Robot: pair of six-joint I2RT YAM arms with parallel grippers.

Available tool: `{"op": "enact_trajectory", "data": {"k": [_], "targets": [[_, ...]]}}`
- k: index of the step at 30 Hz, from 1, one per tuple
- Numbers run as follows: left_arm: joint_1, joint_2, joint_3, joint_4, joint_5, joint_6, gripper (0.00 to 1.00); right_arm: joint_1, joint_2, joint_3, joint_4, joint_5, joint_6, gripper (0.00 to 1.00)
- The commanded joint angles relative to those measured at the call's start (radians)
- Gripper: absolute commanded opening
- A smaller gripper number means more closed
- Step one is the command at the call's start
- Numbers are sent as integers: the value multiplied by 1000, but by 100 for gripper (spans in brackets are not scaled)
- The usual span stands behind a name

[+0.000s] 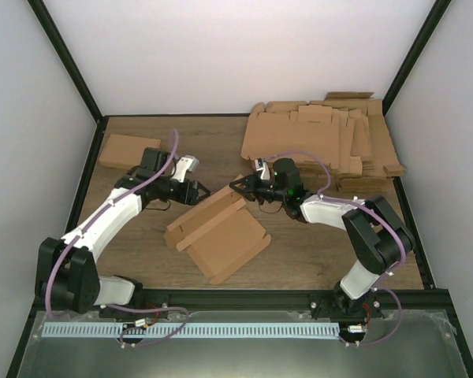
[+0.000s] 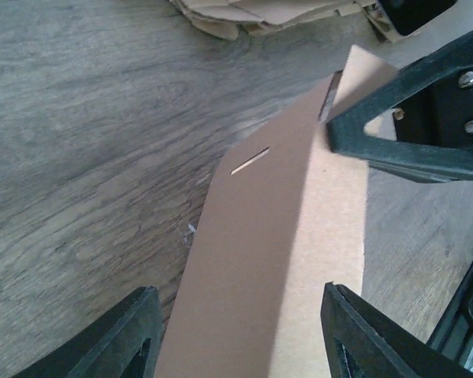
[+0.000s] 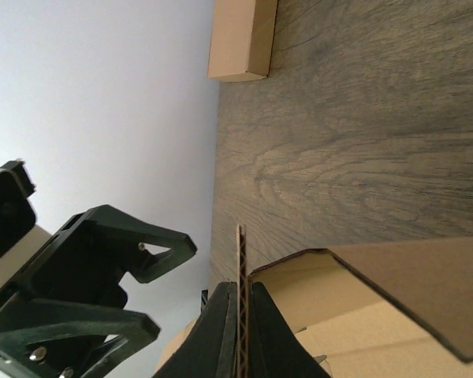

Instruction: Fold the paper box

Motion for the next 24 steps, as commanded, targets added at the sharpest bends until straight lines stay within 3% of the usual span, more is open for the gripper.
{"op": "enact_trajectory", "data": {"k": [1, 5, 13, 24], "targets": [[11, 38, -17, 8, 13, -6, 58, 3, -5, 6, -44, 21, -37, 1], [10, 59, -24, 3, 52, 10, 57, 4, -2, 7, -44, 24, -36, 1], [7, 99, -29, -21, 59, 28, 45, 4, 19, 8, -45, 29, -46, 5], [0, 108, -26, -24, 24, 27, 45, 7, 63, 16, 31, -57, -41, 15]]}}
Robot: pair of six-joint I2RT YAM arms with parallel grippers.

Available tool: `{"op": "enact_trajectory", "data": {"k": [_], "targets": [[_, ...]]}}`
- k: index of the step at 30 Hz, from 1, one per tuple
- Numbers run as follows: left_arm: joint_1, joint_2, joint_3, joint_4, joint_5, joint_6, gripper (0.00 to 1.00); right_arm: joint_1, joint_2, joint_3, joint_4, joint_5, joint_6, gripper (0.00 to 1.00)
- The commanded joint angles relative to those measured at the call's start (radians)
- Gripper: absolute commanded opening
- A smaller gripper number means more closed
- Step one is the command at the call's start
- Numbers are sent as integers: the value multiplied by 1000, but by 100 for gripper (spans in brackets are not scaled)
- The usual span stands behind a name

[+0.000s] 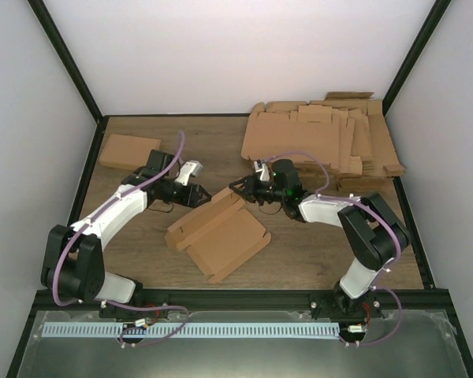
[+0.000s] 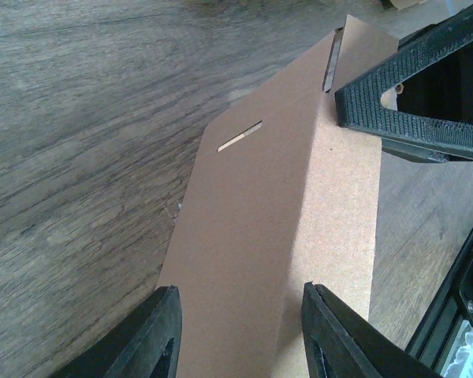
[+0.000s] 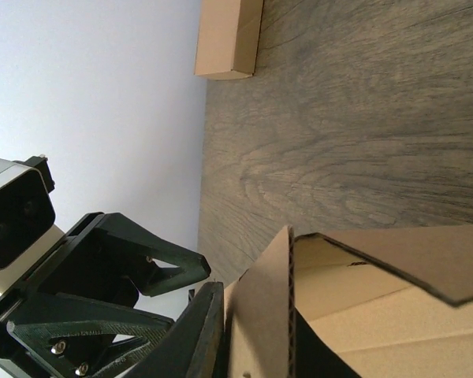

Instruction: Fold the paper box

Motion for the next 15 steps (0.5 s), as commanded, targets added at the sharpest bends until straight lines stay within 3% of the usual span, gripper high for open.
{"op": "enact_trajectory", "data": {"k": [1, 15], "targets": [[-7, 19, -11, -26, -25, 18, 45, 7, 35, 15, 40, -75, -5, 16], [-7, 21, -6, -32, -38, 22, 45, 69, -9, 13, 9, -68, -22, 23]]}}
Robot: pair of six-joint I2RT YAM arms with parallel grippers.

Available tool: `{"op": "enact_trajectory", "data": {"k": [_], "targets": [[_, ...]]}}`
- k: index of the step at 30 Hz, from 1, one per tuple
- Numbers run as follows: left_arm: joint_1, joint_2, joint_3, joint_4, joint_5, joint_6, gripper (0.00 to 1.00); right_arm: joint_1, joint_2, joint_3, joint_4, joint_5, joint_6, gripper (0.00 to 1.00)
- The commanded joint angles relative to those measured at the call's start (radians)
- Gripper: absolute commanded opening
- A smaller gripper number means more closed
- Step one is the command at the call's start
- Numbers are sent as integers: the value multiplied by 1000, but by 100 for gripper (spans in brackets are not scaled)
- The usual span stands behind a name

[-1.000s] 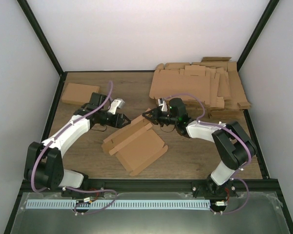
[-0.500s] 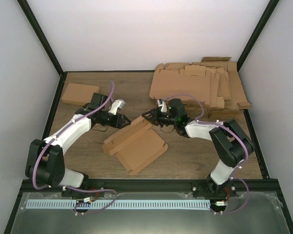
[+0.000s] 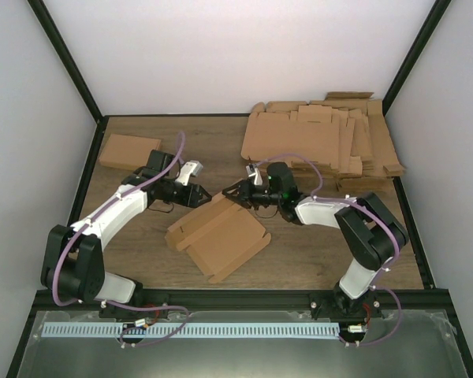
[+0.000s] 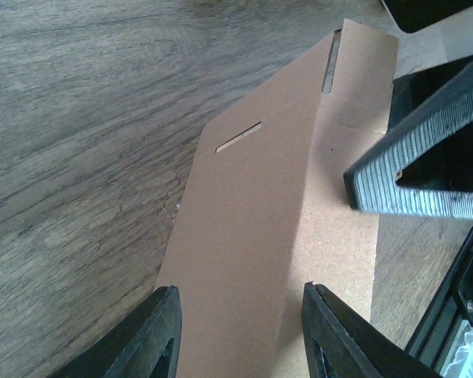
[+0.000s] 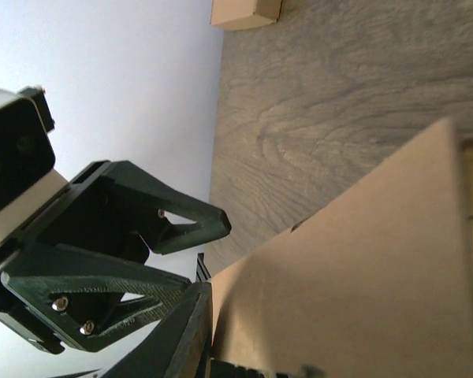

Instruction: Fold the paper box

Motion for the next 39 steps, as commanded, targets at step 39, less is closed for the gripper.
{"op": "enact_trajectory", "data": {"k": [39], "targets": [[-5, -99, -94, -1, 4, -58, 50, 44, 64, 24, -9, 15, -49, 4]]}}
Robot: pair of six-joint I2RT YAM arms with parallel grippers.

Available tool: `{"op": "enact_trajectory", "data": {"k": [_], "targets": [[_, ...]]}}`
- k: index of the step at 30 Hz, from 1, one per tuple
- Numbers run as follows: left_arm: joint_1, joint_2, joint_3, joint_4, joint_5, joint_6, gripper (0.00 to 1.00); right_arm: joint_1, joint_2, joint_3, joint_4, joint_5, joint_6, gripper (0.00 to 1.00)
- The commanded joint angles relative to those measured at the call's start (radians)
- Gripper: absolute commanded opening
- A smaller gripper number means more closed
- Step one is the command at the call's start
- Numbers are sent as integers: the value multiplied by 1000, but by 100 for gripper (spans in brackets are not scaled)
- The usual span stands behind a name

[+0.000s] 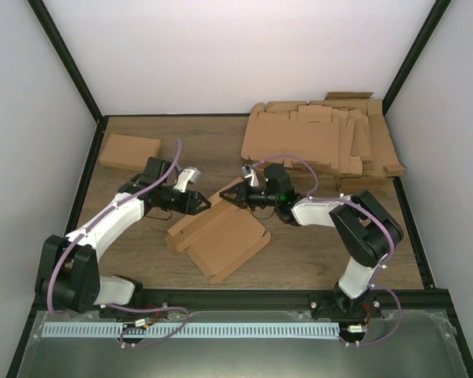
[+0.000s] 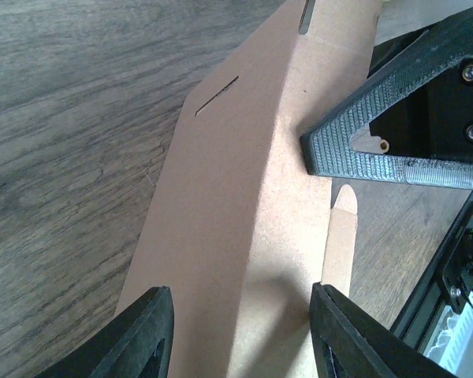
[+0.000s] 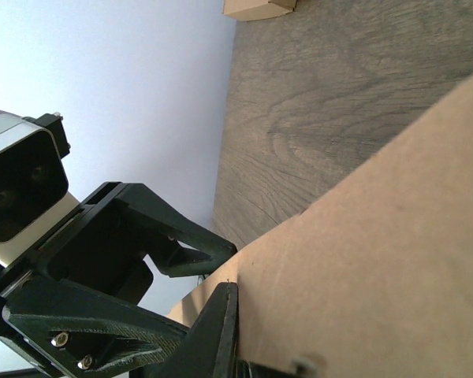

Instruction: Fold the paper box

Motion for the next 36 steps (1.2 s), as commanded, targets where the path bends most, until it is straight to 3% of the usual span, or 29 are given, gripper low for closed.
{"op": "enact_trajectory", "data": {"k": [1, 12, 24, 26, 29, 36], "targets": [[-1, -35, -18, -8, -17, -32, 50, 11, 26, 24, -76, 20, -49, 4], [-1, -10, -42, -13, -93, -70, 44, 11, 38, 35, -86, 34, -61, 4], [-19, 11, 16, -36, -101, -2, 36, 11, 39, 41, -86, 31, -79, 4], [-20, 5, 35, -49, -102, 9, 41, 11, 36, 42, -88, 30, -82, 4], [-21, -12, 61, -43, -76, 11, 57, 10, 29, 48, -94, 33, -87, 4], [-46, 44, 129, -70, -92, 65, 62, 9, 19, 52, -108, 45, -97, 5]]}}
